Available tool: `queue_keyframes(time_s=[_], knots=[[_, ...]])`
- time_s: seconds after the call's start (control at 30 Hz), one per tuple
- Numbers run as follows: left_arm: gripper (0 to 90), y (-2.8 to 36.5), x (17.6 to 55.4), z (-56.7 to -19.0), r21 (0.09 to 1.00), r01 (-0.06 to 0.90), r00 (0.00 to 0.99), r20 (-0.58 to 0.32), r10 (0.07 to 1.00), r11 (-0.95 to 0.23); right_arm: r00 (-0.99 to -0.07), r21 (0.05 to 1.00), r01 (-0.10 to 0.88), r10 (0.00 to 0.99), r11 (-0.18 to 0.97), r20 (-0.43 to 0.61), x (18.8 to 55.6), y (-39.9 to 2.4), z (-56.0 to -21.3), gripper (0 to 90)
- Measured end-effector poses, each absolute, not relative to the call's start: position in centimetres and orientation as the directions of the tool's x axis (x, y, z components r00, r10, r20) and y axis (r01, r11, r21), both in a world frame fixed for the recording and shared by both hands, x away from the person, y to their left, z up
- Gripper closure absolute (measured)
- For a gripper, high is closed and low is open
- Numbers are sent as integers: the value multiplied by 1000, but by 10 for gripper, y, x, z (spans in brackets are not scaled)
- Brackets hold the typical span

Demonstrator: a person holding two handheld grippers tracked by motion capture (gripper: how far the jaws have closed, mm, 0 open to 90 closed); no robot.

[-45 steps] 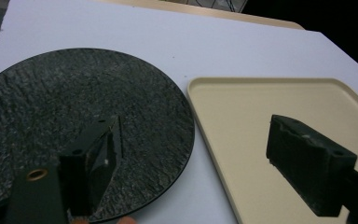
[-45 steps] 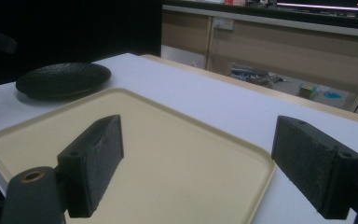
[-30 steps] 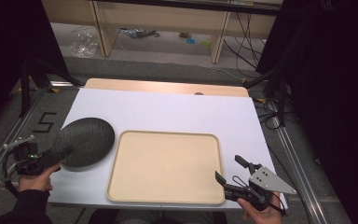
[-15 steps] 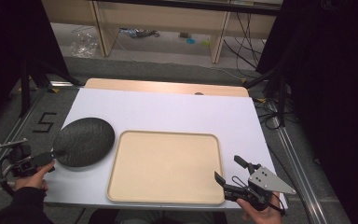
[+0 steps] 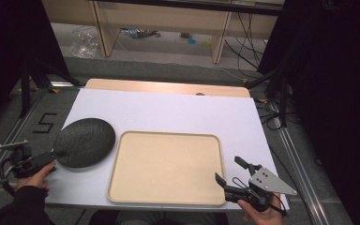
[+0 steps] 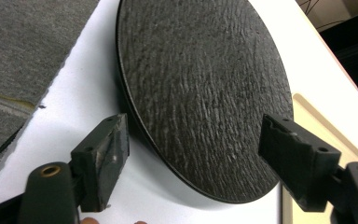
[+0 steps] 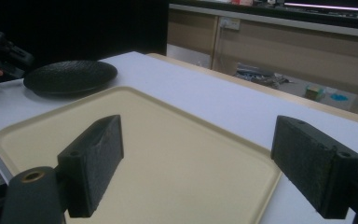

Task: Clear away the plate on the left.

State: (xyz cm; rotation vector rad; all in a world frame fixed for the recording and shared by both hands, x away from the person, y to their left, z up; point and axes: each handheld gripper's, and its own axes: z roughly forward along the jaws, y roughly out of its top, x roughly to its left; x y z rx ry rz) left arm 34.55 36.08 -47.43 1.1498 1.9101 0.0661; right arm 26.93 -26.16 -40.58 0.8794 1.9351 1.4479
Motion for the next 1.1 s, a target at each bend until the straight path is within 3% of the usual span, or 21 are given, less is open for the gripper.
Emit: queue_keyframes(time_s=[0.57, 0.73, 1.1], knots=[[334, 365, 354, -487, 385, 689, -205, -709, 675, 614, -632, 962, 175, 773, 210, -54, 268, -261, -405, 188], [442, 372, 358, -499, 324, 700, -201, -766, 611, 637, -638, 965, 152, 767, 213, -68, 269, -259, -406, 194], [650, 381, 360, -508, 280, 699, -226, -786, 575, 658, -643, 964, 148, 762, 223, -78, 269, -258, -406, 194]])
